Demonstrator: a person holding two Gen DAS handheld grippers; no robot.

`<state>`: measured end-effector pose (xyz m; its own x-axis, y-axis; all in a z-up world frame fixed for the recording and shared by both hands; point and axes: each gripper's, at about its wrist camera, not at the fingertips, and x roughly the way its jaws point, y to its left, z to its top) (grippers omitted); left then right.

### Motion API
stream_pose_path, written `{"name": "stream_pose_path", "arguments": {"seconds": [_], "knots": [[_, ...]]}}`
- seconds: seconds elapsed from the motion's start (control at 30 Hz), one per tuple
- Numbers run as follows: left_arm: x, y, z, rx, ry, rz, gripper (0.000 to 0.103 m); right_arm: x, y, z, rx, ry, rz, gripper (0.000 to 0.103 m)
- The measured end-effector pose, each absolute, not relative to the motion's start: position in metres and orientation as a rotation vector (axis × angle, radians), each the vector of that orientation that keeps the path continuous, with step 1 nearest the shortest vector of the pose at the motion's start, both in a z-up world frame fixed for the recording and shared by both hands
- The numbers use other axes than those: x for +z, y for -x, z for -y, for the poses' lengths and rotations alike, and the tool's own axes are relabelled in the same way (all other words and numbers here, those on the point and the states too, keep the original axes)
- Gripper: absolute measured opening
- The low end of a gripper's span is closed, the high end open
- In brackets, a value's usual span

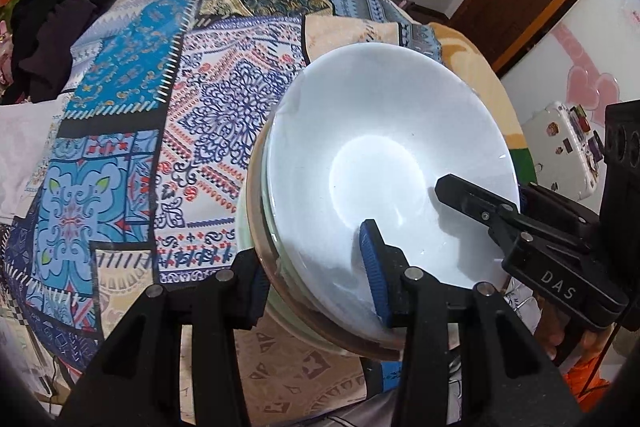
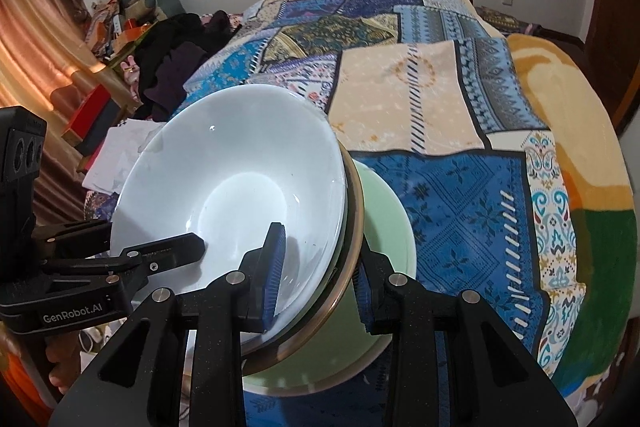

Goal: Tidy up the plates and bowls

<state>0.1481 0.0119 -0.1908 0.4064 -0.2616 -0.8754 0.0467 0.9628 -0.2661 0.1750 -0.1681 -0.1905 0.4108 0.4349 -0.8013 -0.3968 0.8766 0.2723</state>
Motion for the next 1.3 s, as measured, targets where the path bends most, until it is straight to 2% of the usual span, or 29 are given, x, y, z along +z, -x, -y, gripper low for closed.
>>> {"name": "stream_pose_path", "arguments": {"seconds": [0.43,0.7,0.77,0.9,1.13,1.3], "knots": [[-0.208,-0.152,-0.011,-0.213,0.214,-1.165,0.040,-0.200,-0.171,0.170,0.528,-0.027,-1.012,0.031],[-0.188,-0.144,-0.020,-0.160,0.193,-1.085,0.043,-0.181,-0.166,0.178,0.492,0.006,-0.958,0.038],[-0.176,-0.139,-0.021,-0.139,0.172,-1.043,0.047,-0.168,-0.163,0.182,0.493,-0.005,-0.924,0.040],[-0.142,-0.126,-0.023,-0.123,0.154,-0.932,0.047,-0.136,-0.154,0.190,0.501,-0.017,-0.832,0.042],[-0.071,-0.089,-0.017,-0.082,0.096,-0.672,0.051,-0.080,-0.127,0.199,0.522,-0.046,-0.637,0.058],[-0.035,-0.061,-0.012,-0.069,0.064,-0.517,0.066,-0.049,-0.103,0.203,0.528,-0.048,-0.506,0.070]]}}
